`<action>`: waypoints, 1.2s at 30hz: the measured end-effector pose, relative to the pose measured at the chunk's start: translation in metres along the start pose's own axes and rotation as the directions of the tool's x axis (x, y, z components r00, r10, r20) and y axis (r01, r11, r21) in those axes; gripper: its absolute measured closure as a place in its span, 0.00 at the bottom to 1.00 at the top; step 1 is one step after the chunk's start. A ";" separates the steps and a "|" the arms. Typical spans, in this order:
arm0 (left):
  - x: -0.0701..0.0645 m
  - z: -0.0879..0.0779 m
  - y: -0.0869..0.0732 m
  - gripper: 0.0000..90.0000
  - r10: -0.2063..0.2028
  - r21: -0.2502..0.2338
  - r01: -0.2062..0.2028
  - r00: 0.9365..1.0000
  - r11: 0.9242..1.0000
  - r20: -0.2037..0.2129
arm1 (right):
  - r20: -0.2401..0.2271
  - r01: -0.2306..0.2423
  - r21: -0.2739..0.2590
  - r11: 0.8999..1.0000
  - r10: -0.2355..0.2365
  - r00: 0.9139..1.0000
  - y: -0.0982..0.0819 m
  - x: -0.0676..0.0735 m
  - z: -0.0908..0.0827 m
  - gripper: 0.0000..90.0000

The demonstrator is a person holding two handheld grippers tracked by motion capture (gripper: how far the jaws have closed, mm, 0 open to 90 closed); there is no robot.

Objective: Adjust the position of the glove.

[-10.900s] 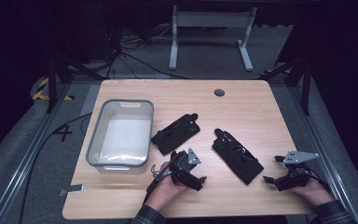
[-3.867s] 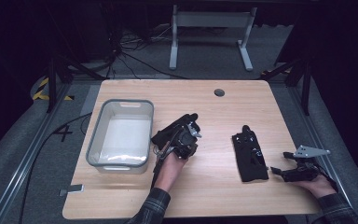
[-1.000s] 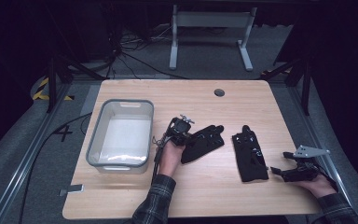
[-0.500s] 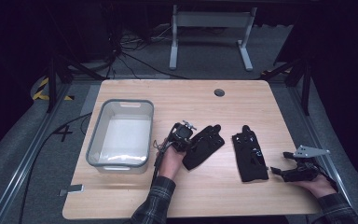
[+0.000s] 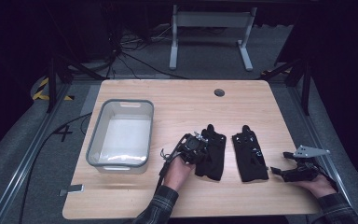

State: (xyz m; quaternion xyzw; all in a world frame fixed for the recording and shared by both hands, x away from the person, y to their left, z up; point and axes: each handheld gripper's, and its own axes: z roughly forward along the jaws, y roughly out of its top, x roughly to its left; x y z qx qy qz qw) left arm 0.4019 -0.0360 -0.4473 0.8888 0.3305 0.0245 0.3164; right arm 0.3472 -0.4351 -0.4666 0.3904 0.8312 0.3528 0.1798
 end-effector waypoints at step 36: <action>0.013 -0.009 0.007 1.00 0.013 -0.093 -0.015 1.000 0.996 -0.018 | -0.116 0.035 -0.005 0.999 -0.035 0.993 0.041 0.006 0.011 0.96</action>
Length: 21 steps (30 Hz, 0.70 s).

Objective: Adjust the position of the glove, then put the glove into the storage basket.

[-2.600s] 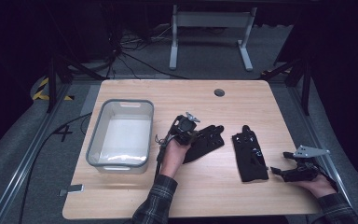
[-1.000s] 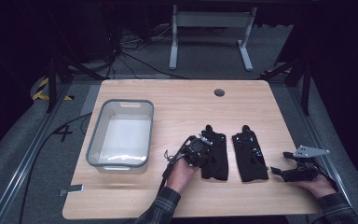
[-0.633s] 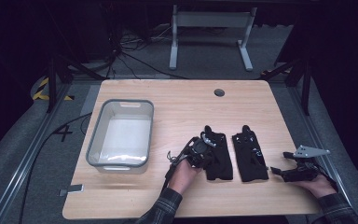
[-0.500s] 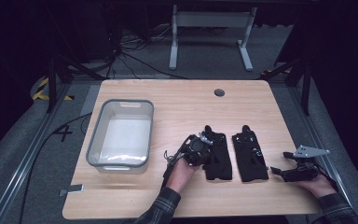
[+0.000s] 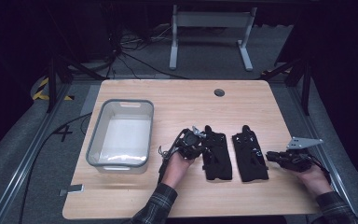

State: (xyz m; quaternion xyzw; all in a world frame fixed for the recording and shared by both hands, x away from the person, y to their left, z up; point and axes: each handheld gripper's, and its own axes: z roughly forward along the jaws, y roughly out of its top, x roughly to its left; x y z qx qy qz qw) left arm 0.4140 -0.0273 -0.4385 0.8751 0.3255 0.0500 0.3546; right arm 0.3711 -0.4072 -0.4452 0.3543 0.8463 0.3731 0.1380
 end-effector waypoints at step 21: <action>-0.012 0.031 0.015 1.00 0.056 0.048 -0.056 0.998 0.997 0.002 | -0.036 0.056 0.044 0.997 -0.055 0.998 0.024 0.005 0.036 1.00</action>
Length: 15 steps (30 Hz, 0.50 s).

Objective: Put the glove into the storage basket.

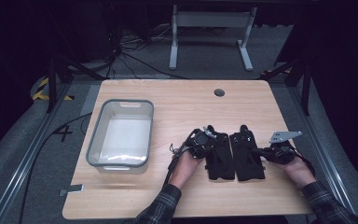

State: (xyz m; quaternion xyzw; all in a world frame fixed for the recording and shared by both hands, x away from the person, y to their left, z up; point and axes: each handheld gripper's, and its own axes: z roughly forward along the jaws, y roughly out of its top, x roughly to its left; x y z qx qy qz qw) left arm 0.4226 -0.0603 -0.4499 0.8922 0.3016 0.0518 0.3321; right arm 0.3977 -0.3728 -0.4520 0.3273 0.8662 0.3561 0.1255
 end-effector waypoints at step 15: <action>0.016 -0.013 -0.005 0.68 -0.105 -0.050 0.104 0.994 0.993 -0.019 | -0.033 0.029 -0.026 0.999 -0.030 0.999 -0.001 0.008 -0.010 1.00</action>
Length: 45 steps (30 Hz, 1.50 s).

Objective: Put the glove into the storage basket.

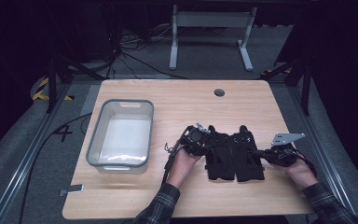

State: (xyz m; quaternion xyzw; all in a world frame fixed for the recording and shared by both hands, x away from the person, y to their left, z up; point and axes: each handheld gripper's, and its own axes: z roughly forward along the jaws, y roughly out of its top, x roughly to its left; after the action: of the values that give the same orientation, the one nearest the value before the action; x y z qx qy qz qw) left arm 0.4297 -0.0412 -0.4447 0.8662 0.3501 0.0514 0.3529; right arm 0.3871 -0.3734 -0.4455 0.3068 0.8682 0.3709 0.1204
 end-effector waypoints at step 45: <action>-0.005 -0.007 0.005 0.94 -0.123 -0.074 0.136 0.979 0.988 0.163 | -0.007 0.041 0.036 0.999 -0.041 0.999 -0.001 0.006 0.010 1.00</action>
State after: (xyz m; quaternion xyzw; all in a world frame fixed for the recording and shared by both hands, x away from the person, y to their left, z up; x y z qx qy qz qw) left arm 0.4262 -0.0435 -0.4358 0.8271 0.3742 -0.0257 0.4186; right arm 0.3862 -0.3645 -0.4532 0.2897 0.8813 0.3537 0.1197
